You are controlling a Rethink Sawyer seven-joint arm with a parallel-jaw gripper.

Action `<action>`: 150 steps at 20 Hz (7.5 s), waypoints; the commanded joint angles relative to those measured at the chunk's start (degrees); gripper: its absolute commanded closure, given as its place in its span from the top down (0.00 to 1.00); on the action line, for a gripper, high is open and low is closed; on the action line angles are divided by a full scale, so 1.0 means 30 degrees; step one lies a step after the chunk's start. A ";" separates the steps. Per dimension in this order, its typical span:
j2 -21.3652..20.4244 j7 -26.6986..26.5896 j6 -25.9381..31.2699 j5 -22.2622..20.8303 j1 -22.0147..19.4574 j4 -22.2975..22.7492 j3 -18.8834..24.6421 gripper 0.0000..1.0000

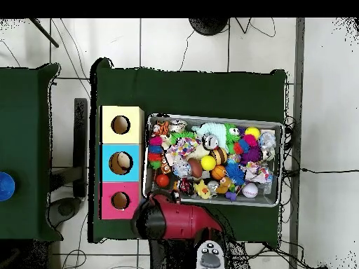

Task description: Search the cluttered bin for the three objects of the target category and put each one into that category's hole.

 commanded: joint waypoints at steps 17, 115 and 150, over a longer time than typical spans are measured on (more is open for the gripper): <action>0.3767 0.4206 -0.5544 0.0944 -0.0295 -0.1411 -0.0749 1.00; 0.4563 0.4386 -0.3666 0.3037 -0.5200 -0.1261 0.6229 1.00; 0.0792 0.4453 0.1883 0.6164 -0.3690 0.0493 0.5941 1.00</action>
